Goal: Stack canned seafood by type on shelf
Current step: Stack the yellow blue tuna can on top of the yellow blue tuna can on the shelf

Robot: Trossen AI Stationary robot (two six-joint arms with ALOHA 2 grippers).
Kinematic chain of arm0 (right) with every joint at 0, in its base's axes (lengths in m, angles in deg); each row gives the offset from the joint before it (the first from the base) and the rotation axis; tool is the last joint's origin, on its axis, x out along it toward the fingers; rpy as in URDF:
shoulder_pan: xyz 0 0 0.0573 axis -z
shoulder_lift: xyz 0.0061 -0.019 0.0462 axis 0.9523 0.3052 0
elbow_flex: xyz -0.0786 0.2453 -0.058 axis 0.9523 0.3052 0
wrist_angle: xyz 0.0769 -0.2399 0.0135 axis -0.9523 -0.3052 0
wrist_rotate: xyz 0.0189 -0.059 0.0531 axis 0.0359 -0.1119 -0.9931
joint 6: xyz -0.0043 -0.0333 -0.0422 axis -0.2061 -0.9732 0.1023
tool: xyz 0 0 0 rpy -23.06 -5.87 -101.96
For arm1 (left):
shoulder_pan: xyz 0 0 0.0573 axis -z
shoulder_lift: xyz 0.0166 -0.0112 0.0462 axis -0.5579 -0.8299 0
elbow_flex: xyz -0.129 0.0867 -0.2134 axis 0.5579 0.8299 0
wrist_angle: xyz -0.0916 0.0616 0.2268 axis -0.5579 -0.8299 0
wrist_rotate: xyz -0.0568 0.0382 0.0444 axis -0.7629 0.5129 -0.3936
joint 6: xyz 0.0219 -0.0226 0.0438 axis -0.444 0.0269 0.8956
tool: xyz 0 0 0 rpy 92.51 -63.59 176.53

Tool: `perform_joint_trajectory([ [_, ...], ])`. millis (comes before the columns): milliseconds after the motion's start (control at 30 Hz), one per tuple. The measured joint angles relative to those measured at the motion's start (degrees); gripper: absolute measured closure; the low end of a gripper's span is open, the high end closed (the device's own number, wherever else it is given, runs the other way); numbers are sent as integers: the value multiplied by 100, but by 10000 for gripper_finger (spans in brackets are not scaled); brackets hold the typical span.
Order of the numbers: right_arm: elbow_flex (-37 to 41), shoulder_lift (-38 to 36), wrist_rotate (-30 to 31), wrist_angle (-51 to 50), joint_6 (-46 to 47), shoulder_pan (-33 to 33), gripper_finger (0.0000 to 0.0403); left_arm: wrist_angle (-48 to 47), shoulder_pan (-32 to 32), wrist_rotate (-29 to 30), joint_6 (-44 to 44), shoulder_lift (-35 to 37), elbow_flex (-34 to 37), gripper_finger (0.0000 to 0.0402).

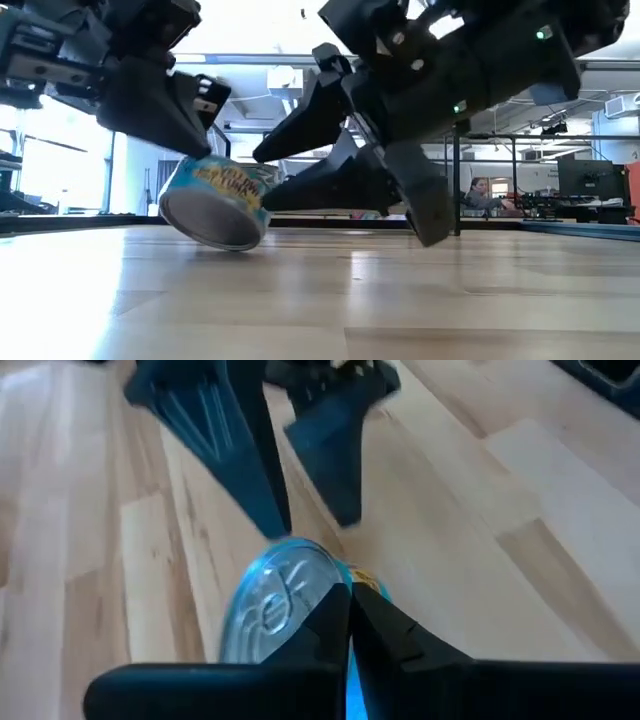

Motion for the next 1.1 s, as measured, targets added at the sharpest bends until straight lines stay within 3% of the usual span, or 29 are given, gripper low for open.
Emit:
perform_joint_trajectory([
  [367,0,0,-65,-142,441,177,165,399,-14,3,15,17,-4,401],
  [667,5,0,-118,-74,2195,215,167,517,-14,24,15,21,-9,401],
  [1100,4,-4,-162,298,3273,319,257,649,163,428,20,30,-24,401],
])
